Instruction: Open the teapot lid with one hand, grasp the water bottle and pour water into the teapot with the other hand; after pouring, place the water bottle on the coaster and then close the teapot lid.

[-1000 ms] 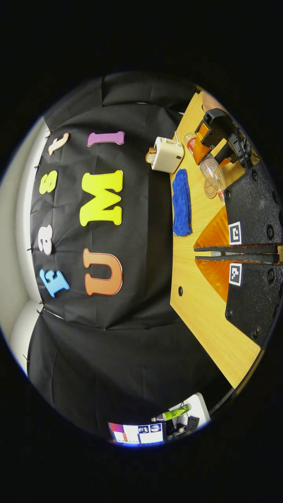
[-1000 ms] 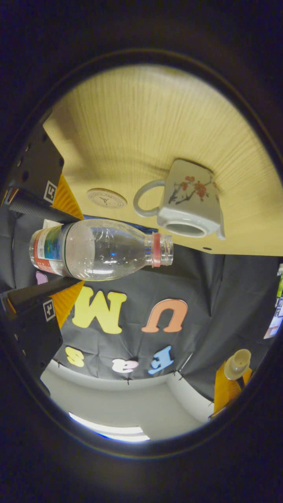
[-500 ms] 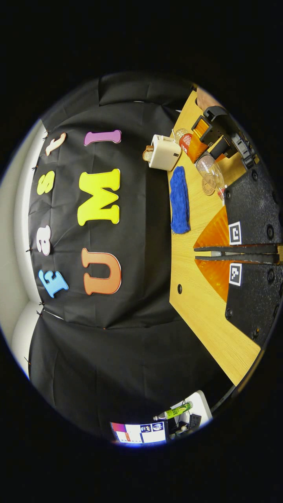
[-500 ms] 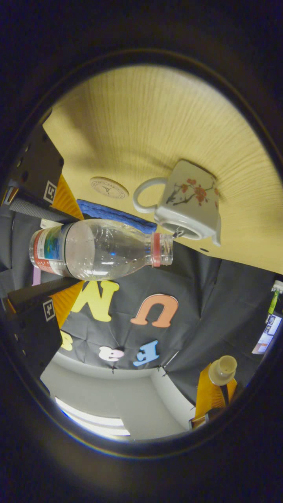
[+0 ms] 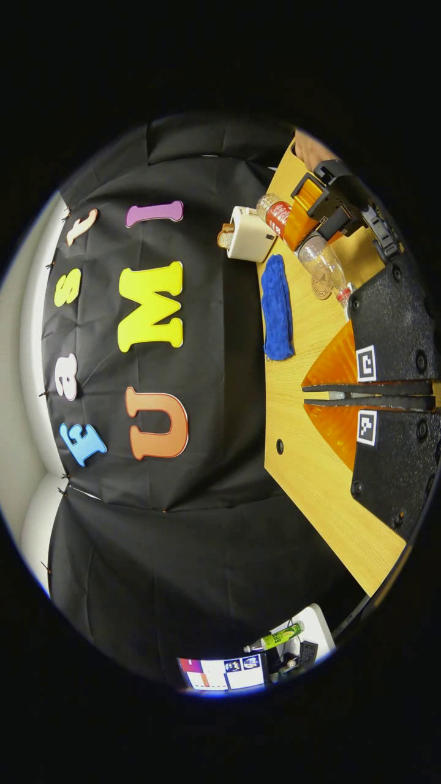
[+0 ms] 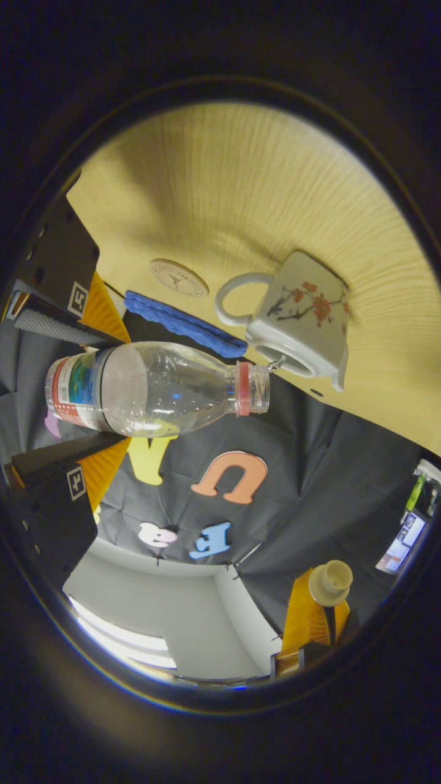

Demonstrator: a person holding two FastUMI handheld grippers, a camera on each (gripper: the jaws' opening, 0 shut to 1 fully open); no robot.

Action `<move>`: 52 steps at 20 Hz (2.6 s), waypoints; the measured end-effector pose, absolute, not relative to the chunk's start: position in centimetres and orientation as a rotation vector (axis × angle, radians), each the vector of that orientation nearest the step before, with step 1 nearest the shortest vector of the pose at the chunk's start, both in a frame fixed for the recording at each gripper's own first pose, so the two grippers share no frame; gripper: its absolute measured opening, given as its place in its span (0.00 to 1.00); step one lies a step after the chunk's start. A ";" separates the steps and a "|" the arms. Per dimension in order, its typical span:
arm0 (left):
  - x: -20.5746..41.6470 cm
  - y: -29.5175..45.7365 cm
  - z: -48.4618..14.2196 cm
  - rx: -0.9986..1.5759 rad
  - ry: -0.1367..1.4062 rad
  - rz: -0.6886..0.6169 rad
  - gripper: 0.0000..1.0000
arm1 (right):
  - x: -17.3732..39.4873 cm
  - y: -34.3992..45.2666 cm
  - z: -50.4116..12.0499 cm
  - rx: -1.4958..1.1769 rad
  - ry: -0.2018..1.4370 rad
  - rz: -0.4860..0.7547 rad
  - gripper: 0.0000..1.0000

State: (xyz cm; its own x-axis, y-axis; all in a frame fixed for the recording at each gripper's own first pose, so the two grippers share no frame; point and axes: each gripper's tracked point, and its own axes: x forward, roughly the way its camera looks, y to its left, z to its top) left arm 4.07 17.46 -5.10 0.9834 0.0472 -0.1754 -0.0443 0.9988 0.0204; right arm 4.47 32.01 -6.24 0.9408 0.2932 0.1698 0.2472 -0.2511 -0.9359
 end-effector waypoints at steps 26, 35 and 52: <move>4.1 18.1 -5.2 0.015 0.186 0.083 0.03 | 3.6 33.0 0.9 -2.017 -0.651 -0.121 0.73; 4.3 19.4 -5.9 0.025 0.203 0.123 0.03 | 5.2 33.0 -2.6 -1.694 -0.516 0.049 0.72; 4.2 21.6 -5.9 -0.011 0.202 0.144 0.03 | 11.1 30.7 -1.8 -0.428 -0.074 0.354 0.72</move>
